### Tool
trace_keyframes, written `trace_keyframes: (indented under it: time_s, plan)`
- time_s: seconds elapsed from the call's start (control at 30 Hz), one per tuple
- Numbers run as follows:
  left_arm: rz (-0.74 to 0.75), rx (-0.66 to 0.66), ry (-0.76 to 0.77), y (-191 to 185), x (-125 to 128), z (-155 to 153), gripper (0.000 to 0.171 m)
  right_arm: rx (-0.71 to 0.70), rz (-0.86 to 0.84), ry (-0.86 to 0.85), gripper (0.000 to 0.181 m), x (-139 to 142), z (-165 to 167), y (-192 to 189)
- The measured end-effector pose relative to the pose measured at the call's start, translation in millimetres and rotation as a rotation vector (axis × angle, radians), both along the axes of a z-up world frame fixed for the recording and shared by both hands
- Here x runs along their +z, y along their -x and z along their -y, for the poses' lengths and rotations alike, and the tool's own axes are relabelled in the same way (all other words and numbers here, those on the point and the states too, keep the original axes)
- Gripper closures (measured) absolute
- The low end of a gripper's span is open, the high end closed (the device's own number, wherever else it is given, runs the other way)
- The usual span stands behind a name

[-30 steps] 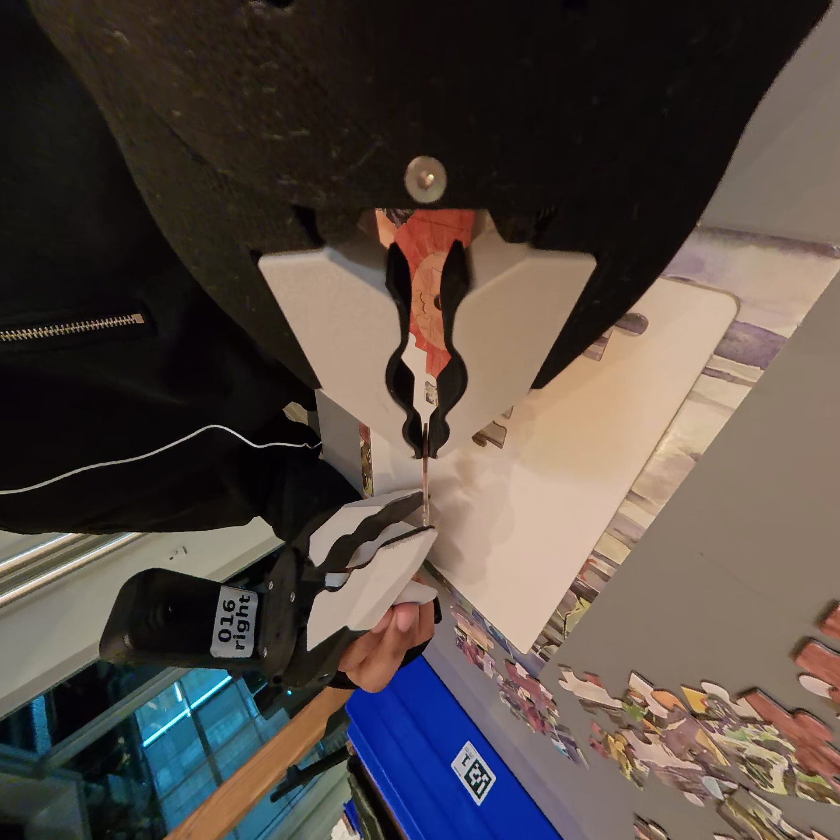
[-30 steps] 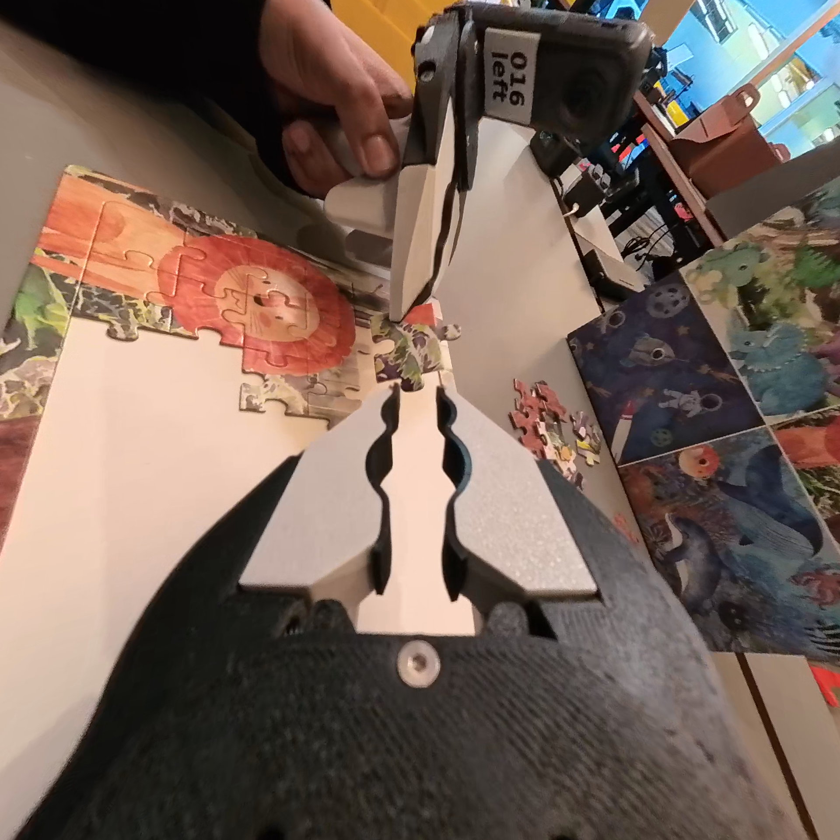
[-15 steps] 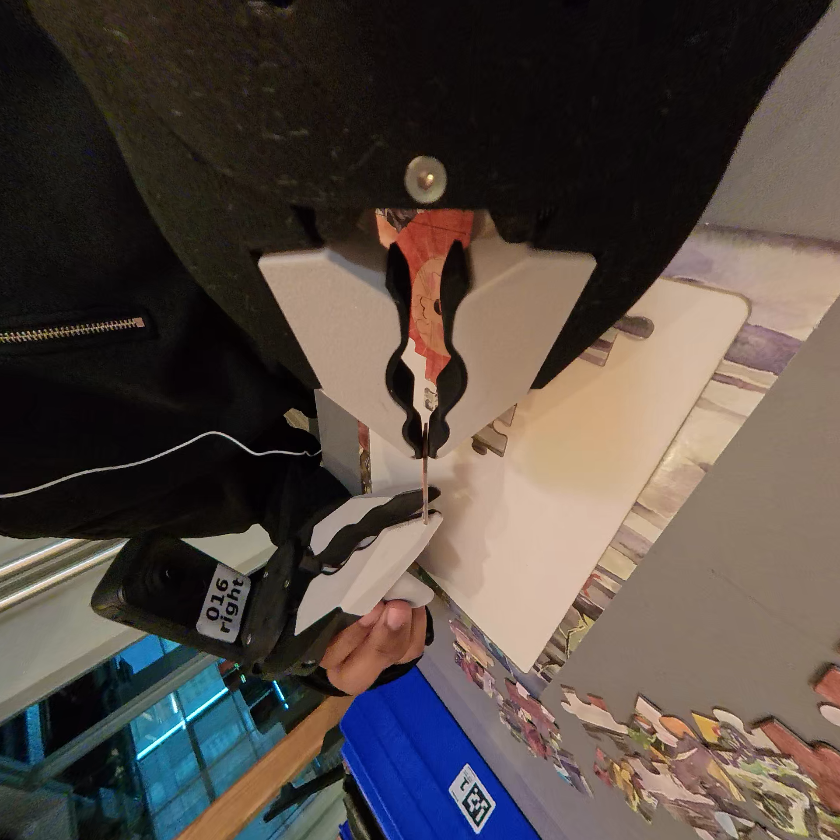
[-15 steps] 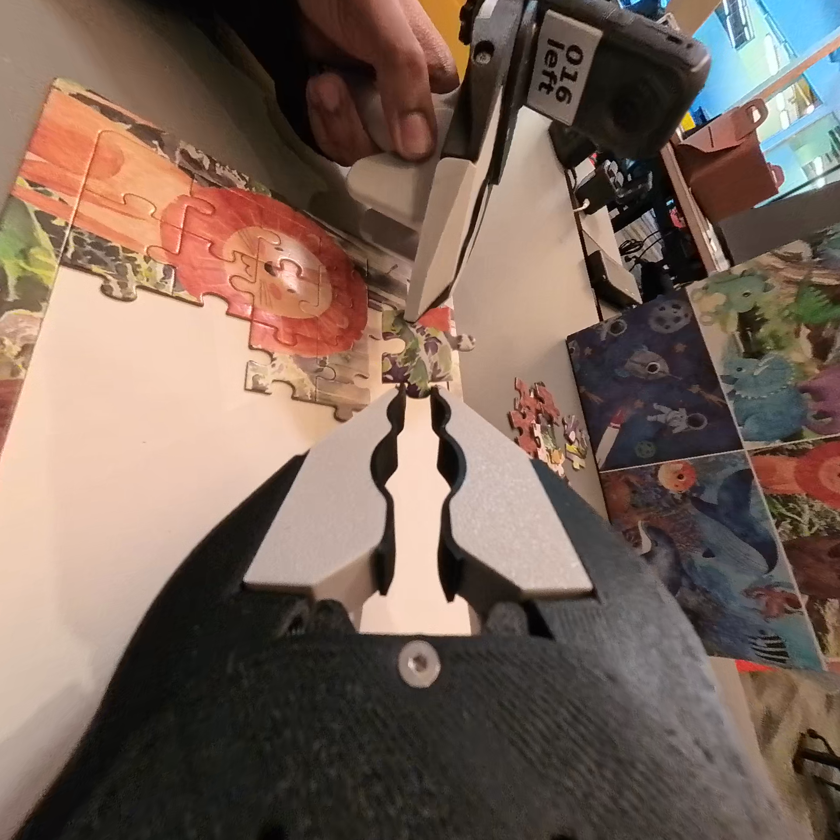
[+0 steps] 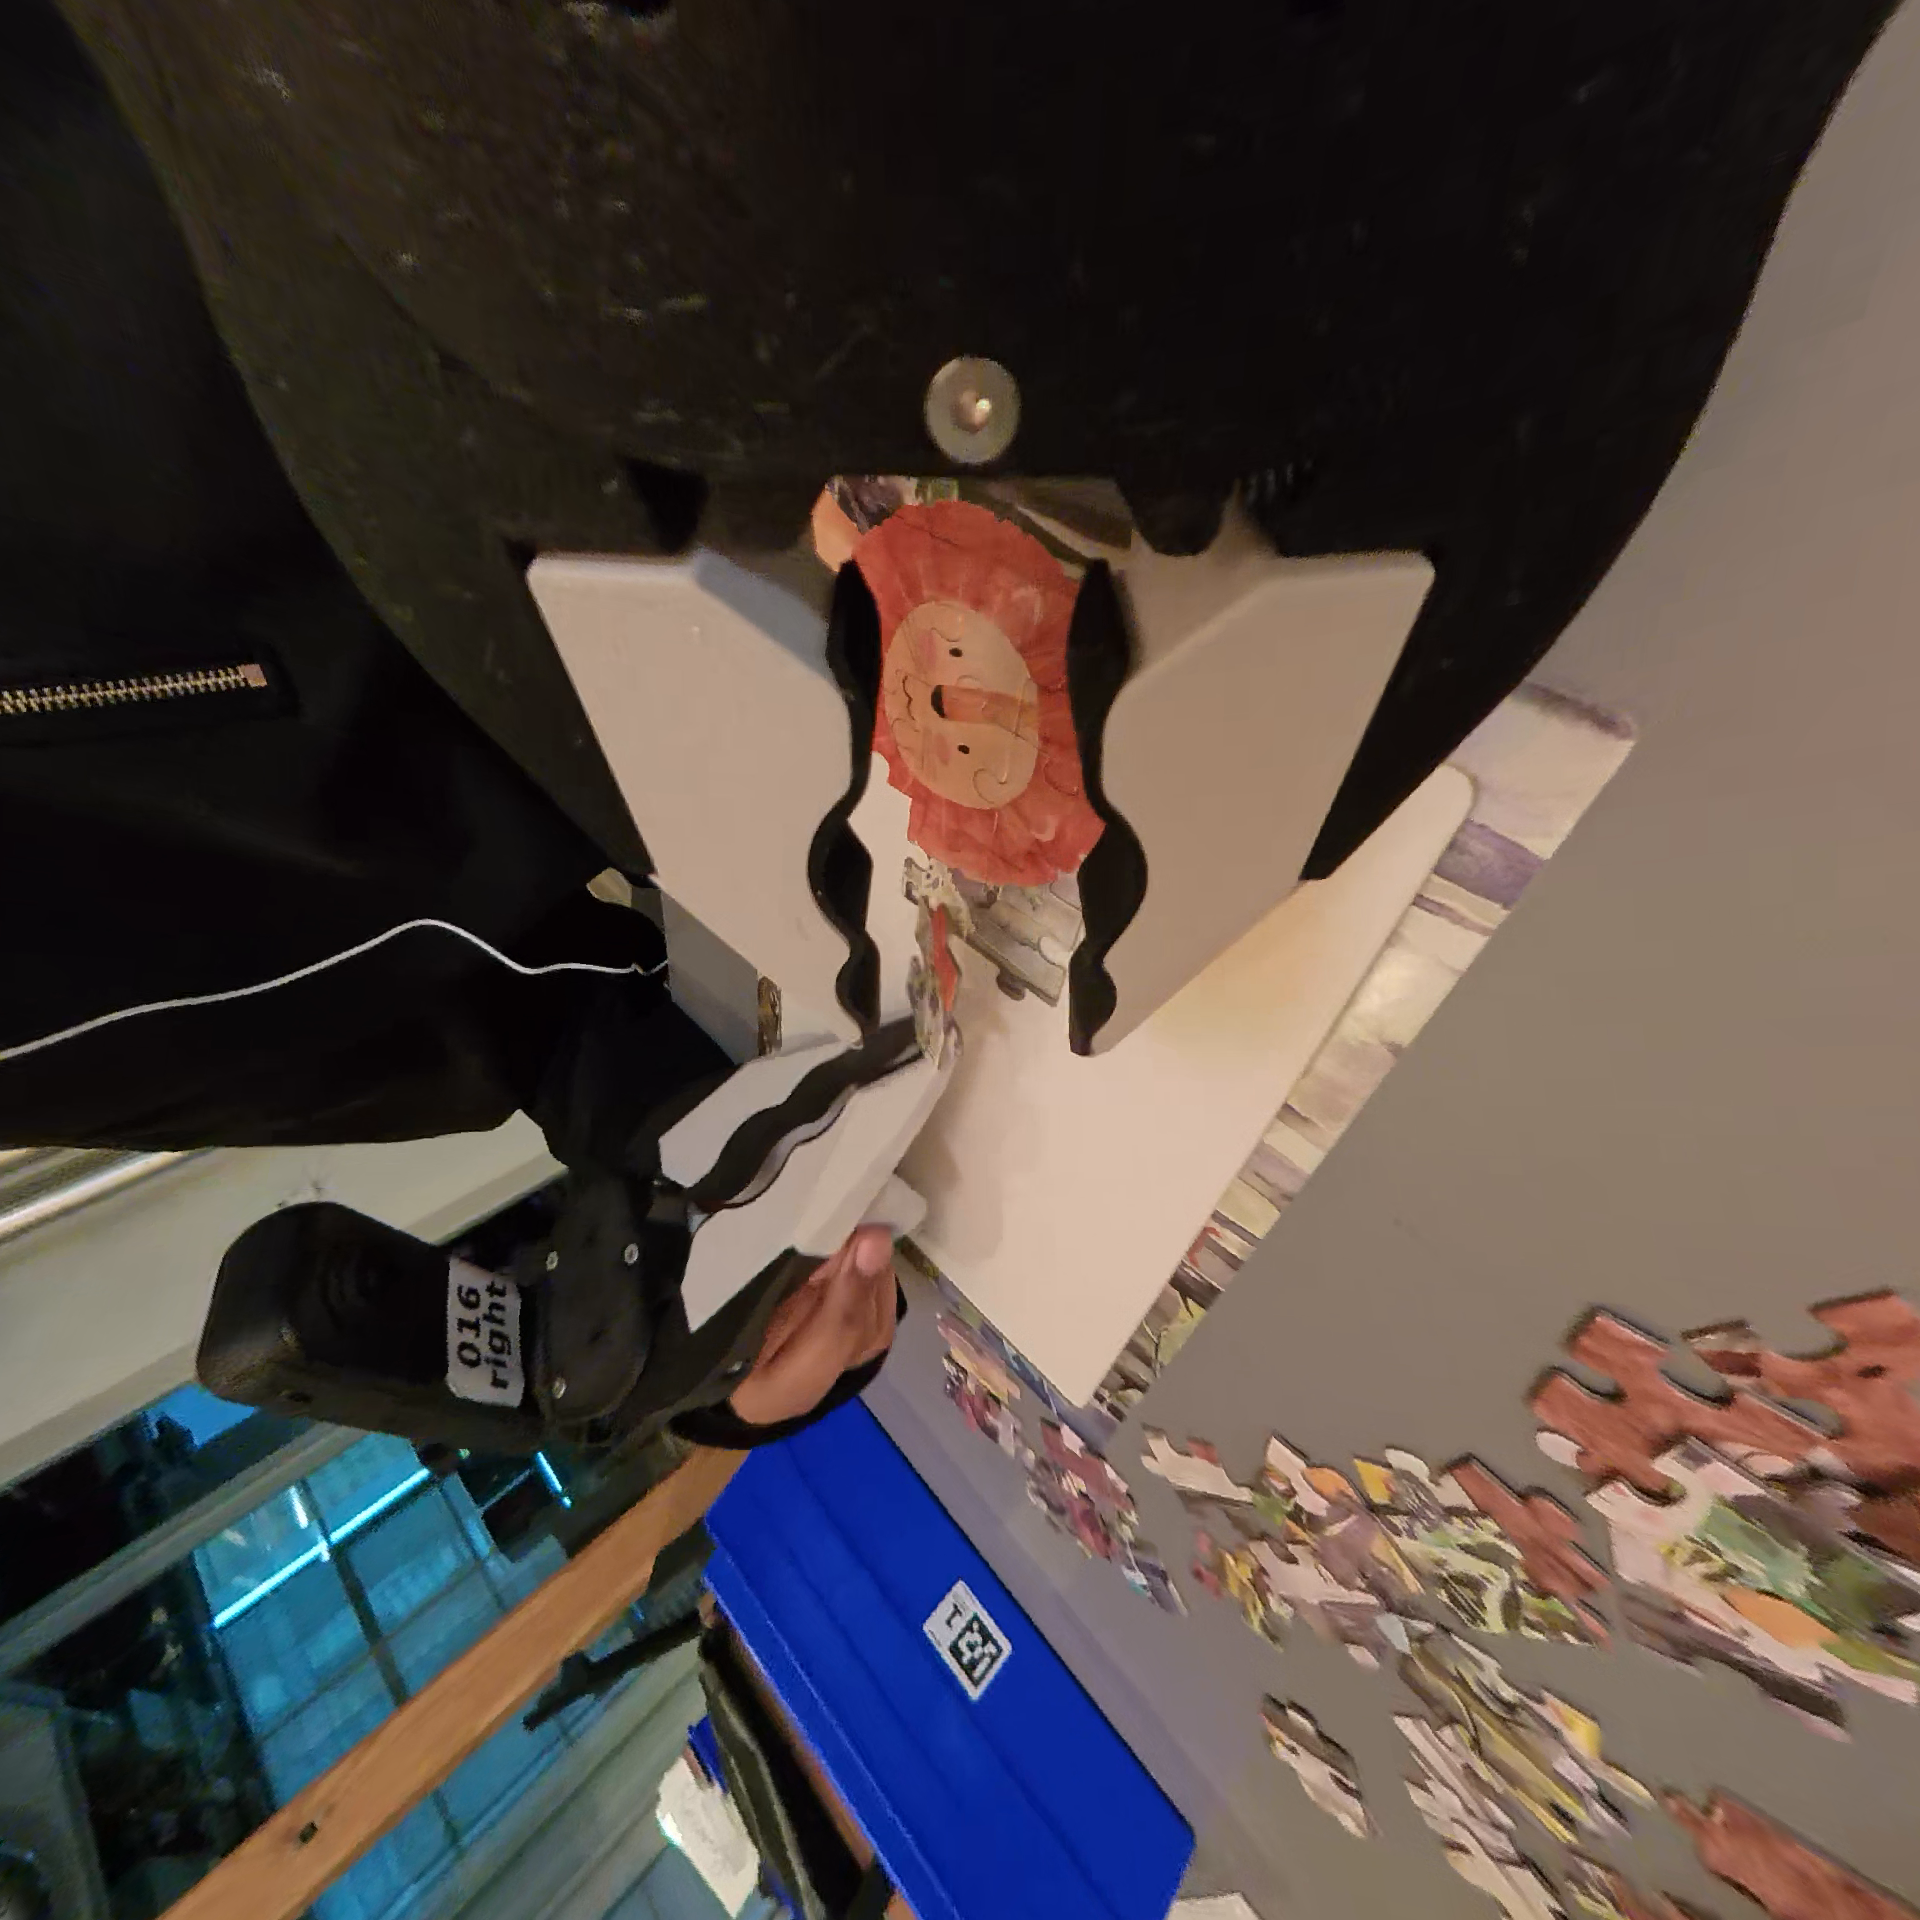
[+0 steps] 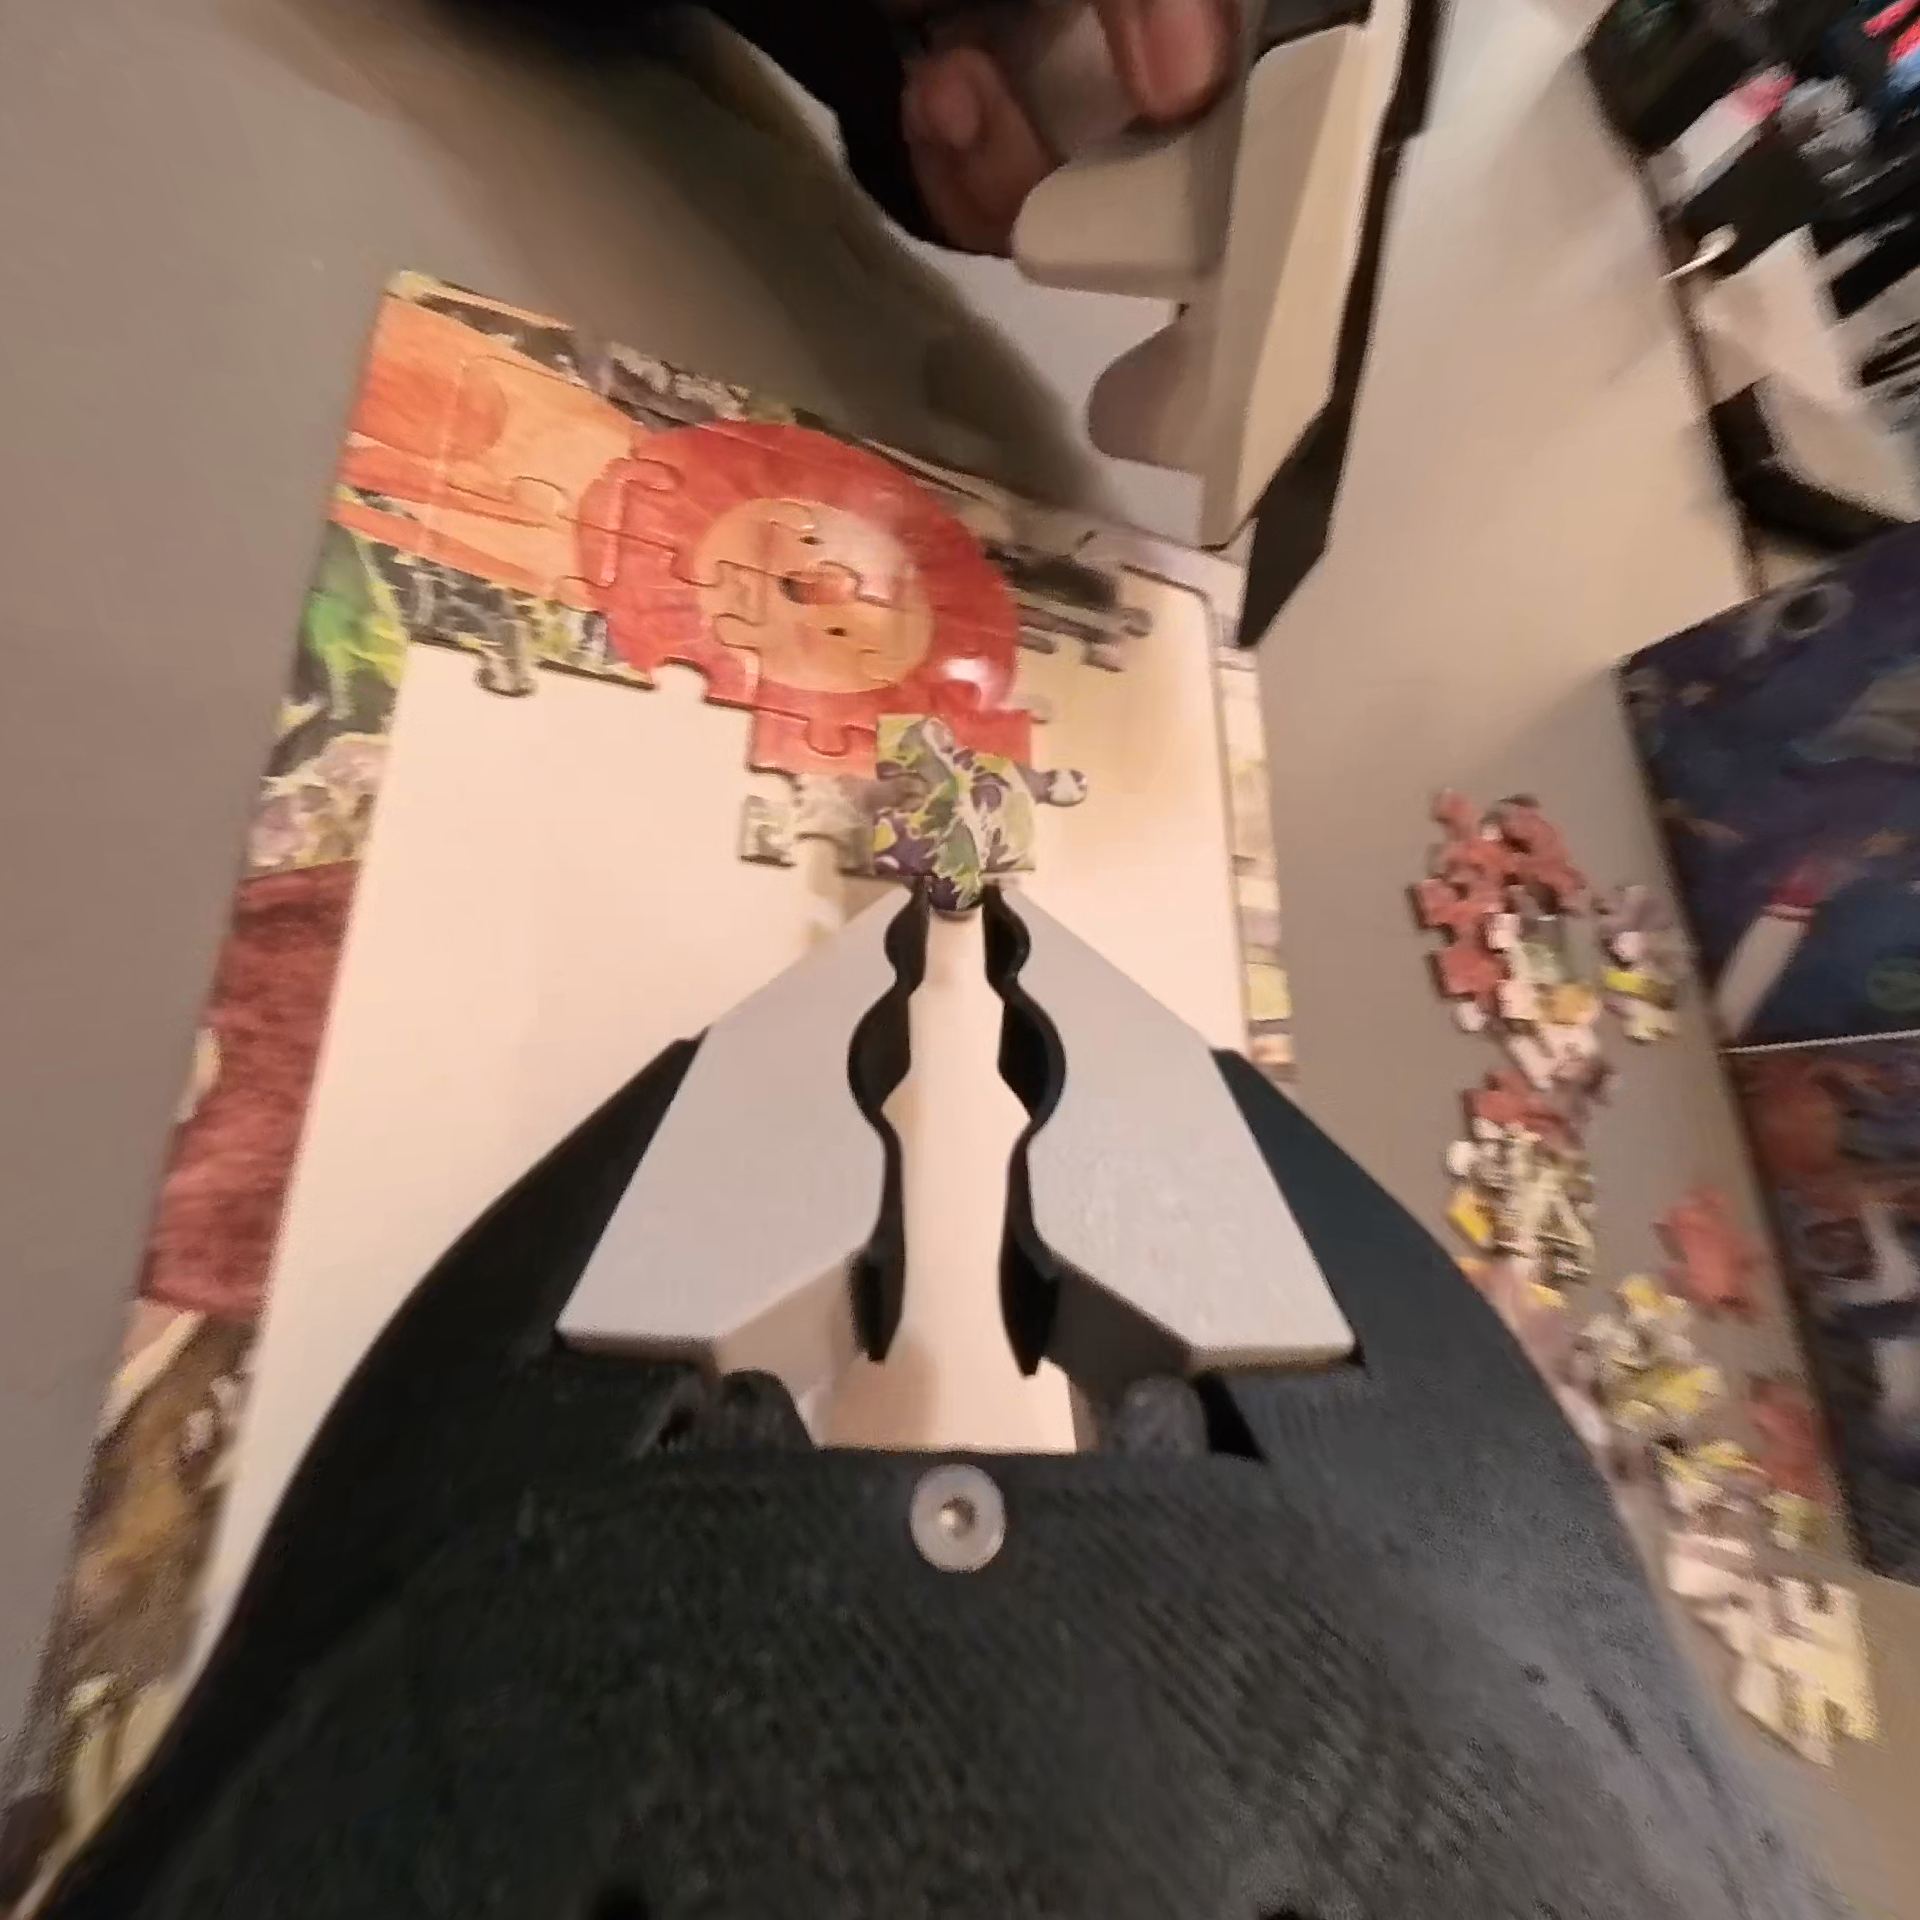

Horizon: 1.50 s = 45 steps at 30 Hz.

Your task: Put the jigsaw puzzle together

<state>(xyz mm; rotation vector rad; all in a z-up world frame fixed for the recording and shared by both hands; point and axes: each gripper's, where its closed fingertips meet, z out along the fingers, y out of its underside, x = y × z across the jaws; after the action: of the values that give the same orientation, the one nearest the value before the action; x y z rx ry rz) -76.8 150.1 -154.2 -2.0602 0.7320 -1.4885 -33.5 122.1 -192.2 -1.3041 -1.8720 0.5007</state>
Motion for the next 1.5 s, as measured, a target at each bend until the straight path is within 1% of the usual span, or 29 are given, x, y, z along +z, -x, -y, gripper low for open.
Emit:
trace_keyframes:
  time_s: [0.17,0.2,0.27,0.33,0.43,1.5]
  plan:
    - [-0.064,-0.04,-0.018,-2.0,-9.9,5.5,0.144,0.067,0.085,0.24,0.173,-8.1,30.9,-6.2]
    - [-0.073,-0.057,-0.035,-4.4,-10.6,8.4,0.149,0.079,0.104,0.277,0.173,-9.9,36.9,-7.1]
    - [-0.1,-0.089,-0.064,-8.1,-13.2,13.8,0.156,0.094,0.141,0.331,0.173,-14.0,46.7,-8.4]
    - [-0.128,-0.1,-0.081,-10.2,-16.8,16.0,0.158,0.102,0.175,0.368,0.173,-19.0,54.6,-8.8]
    - [-0.13,-0.107,-0.082,-11.7,-18.6,17.1,0.16,0.101,0.187,0.403,0.173,-21.9,60.8,-5.6]
    - [-0.09,-0.078,-0.063,-9.9,-15.9,12.1,0.16,0.057,0.198,0.403,0.173,-22.8,54.1,-5.1]
